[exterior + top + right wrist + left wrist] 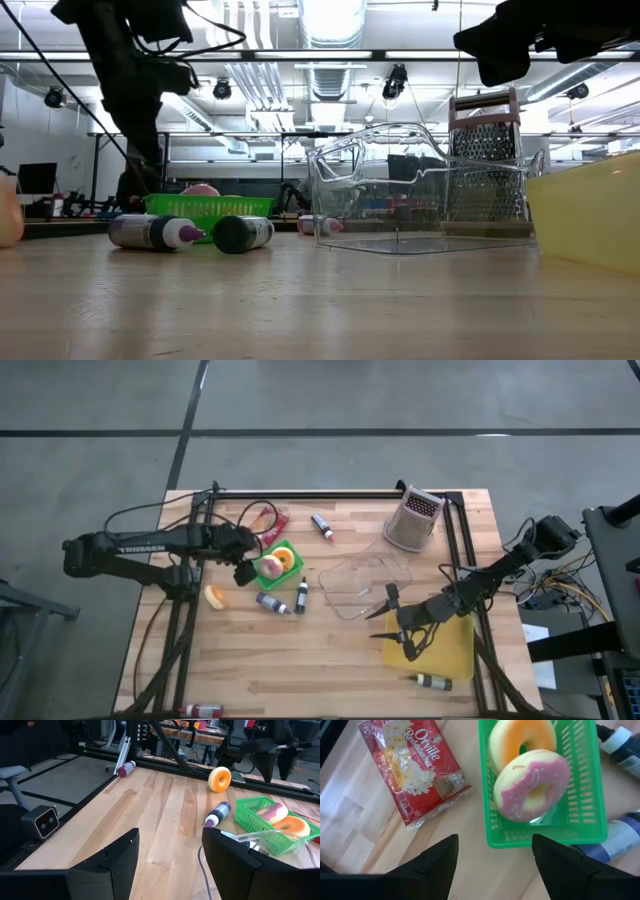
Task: Pick & Place Food Item
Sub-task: Put the black donut into the green bin
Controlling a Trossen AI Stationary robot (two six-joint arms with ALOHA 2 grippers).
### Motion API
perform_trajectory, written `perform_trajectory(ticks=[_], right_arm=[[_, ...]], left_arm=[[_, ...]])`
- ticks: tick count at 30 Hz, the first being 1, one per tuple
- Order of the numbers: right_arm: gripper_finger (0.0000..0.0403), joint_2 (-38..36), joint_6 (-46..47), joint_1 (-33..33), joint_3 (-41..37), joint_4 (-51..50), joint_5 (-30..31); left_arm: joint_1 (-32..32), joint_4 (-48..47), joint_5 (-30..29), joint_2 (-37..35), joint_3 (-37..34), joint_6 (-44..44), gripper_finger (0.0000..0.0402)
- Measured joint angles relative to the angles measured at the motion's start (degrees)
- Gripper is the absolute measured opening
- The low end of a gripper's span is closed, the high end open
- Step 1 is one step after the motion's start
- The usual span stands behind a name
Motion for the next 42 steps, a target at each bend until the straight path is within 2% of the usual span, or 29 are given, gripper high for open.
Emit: perform_trajectory(ticks=[9, 15, 19, 23, 31, 36, 42], right_arm=[[0.0214, 0.0, 0.2, 0.0, 0.0, -0.1, -0.2], [0.0214, 0.0, 0.4, 0.0, 0.0, -0.4, -0.3], [0.0214, 0.0, 0.4, 0.0, 0.0, -0.4, -0.3], [0.0214, 0.0, 0.4, 0.0, 0.0, -0.5, -0.3], [0.0214, 0.0, 0.4, 0.0, 0.0, -0.8, -0.3], [0.0214, 0.0, 0.4, 0.0, 0.0, -0.9, -0.3], [0.0214, 0.0, 0.4, 0.0, 0.0, -1.8, -0.3]], left_arm=[[-0.6, -3.7, 0.7, -1.0, 0.0, -0.3, 0.0257], [-1.1, -8.0, 6.9, -1.9, 0.0, -3.8, 0.0257], [-3.2, -13.6, 7.9, -1.9, -0.1, -7.4, 0.0257], [-7.0, -16.6, 8.0, -1.9, -0.5, -12.9, 0.0257], [-18.4, -16.6, 8.3, -1.8, -1.0, -25.8, 0.0257], [-24.9, -15.1, 12.2, -1.8, -3.9, -34.2, 0.0257], [-29.1, -12.6, 13.3, -1.8, -7.7, -39.9, 0.0257]])
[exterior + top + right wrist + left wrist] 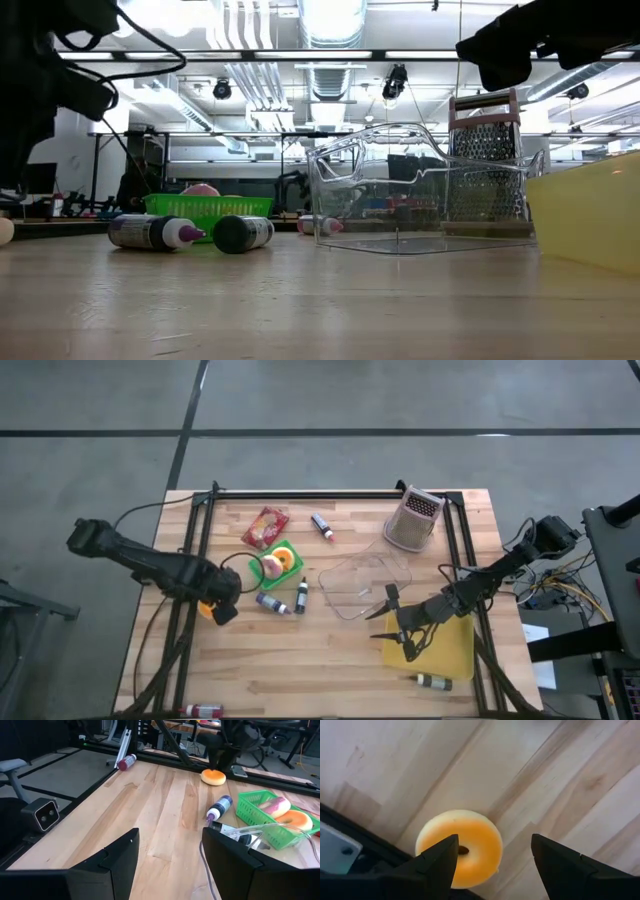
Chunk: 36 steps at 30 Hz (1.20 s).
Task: Pick & Place Food Item
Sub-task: Put the black donut into the green bin
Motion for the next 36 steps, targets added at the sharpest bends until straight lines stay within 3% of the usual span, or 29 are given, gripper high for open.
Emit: perform_trajectory(ticks=[10, 18, 25, 31, 36], right_arm=[[0.0214, 0.0, 0.0, 0.0, 0.0, 0.1, 0.0], [0.0214, 0.0, 0.0, 0.0, 0.0, -0.3, 0.0], [0.0214, 0.0, -0.9, 0.0, 0.0, -1.1, -1.2], [0.0214, 0.0, -1.6, 0.0, 0.0, -3.3, -1.3], [0.0214, 0.0, -2.0, 0.0, 0.0, -3.3, -1.3]], left_arm=[[-0.5, 3.3, 0.1, 2.5, -2.4, -3.6, 0.0257], [-1.1, 3.4, 2.4, 10.7, -2.5, -6.3, 0.0257], [-1.1, 1.4, 6.5, 17.1, 0.6, -7.8, 0.0257], [-1.8, -3.2, 4.8, 18.8, 6.0, -8.7, 0.0257], [-3.0, -3.4, 5.4, 19.0, 6.3, -10.7, 0.0257]])
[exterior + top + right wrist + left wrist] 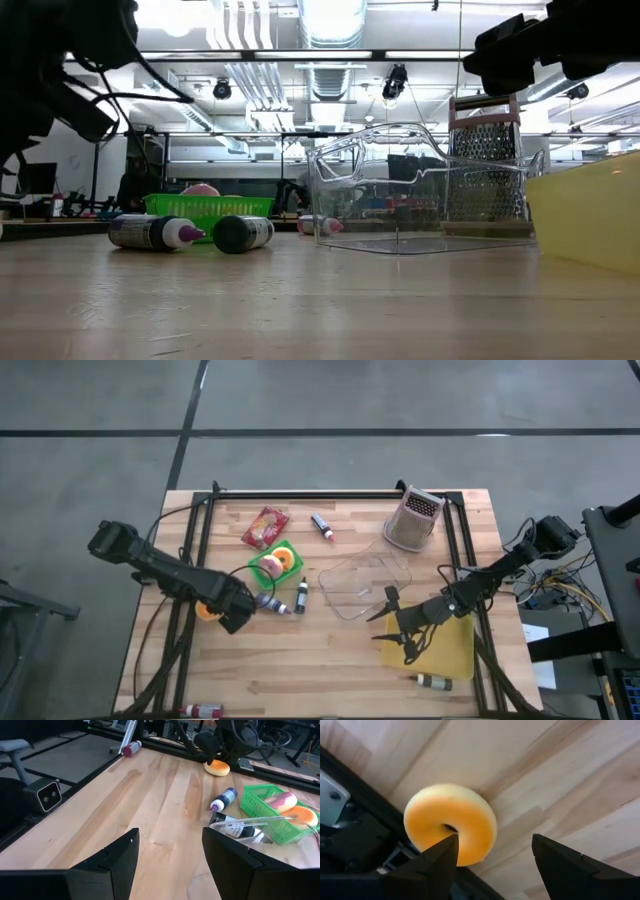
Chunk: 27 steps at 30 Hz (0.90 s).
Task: Pick & Place Food Item
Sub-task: Put the black donut into the green bin
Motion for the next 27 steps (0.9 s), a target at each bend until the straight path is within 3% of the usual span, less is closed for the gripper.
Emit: perform_trajectory(ticks=[14, 27], right_arm=[[0.0214, 0.0, -0.4, 0.0, -0.1, 0.1, -0.2], [0.0214, 0.0, -0.4, 0.0, -0.1, 0.1, -0.2]], left_arm=[[-0.3, 1.6, 1.9, 0.3, -4.1, -1.8, 0.0257], [-0.4, 11.7, 4.4, 0.3, -9.6, -3.8, 0.0247]])
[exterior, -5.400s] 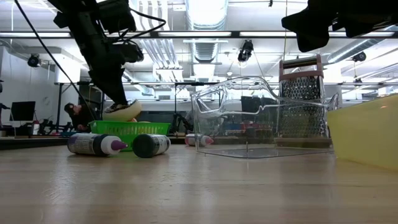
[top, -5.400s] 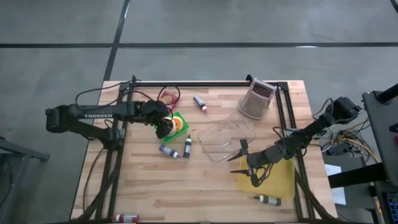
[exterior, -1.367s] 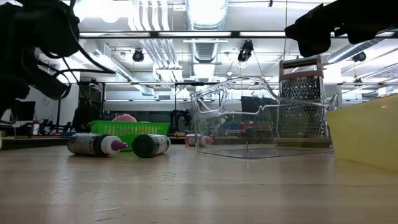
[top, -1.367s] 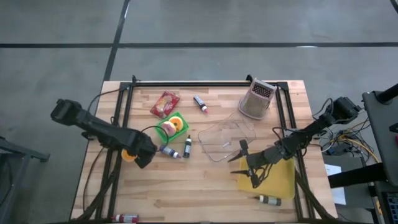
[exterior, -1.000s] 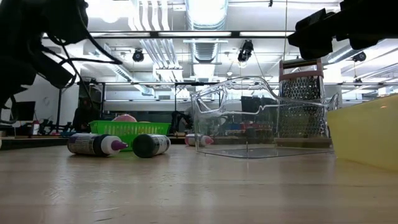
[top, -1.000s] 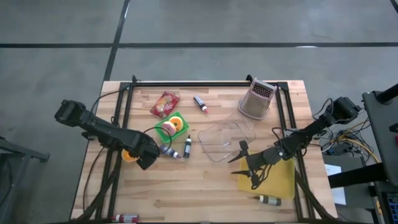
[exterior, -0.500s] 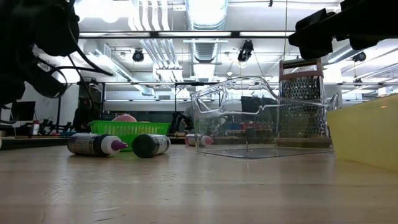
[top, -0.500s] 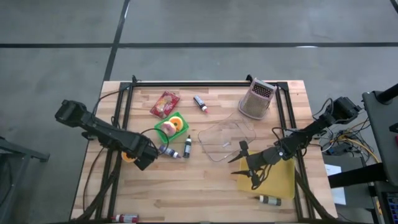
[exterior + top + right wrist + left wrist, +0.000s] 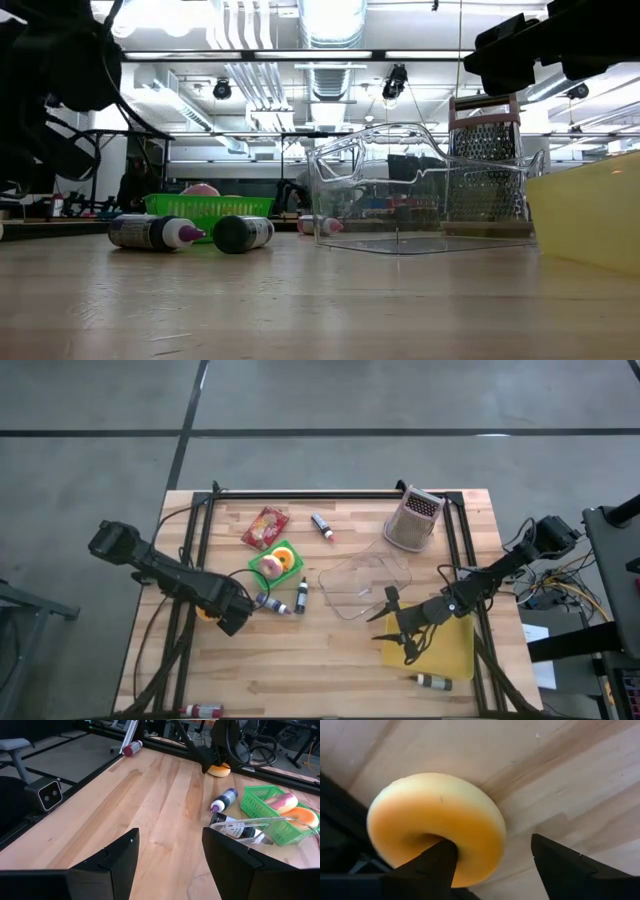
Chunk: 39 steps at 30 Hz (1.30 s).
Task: Pick & Place Food Item
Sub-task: Put the black donut into the green bin
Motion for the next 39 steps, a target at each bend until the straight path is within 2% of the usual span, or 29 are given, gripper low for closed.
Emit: perform_trajectory(ticks=[5, 11, 12, 21, 30, 34, 39], right_arm=[[0.0214, 0.0, 0.0, 0.0, 0.0, 0.0, 0.0], [0.0214, 0.0, 0.0, 0.0, 0.0, 0.0, 0.0], [0.0214, 0.0, 0.0, 0.0, 0.0, 0.0, 0.0], [0.0214, 0.0, 0.2, 0.0, 0.0, 0.1, 0.0], [0.0214, 0.0, 0.2, 0.0, 0.0, 0.2, 0.0], [0.0214, 0.0, 0.2, 0.0, 0.0, 0.4, 0.0], [0.0214, 0.0, 0.3, 0.0, 0.0, 0.4, 0.0]], left_arm=[[0.0, 2.4, 0.3, -0.2, -1.4, 0.7, 0.0184], [-0.3, 1.6, -1.9, 0.0, -0.6, 4.6, 0.003], [-0.3, 1.6, -2.4, 0.0, -0.3, 5.0, 0.0019], [-0.7, 3.6, -8.5, 0.0, 4.3, 7.5, 0.0004], [-0.6, -7.8, -15.7, 0.0, 12.9, 9.8, 0.0001], [1.2, -11.1, -20.0, 0.0, 17.0, 12.5, 0.0001], [6.5, -10.3, -26.6, 0.3, 20.7, 19.7, 0.0]])
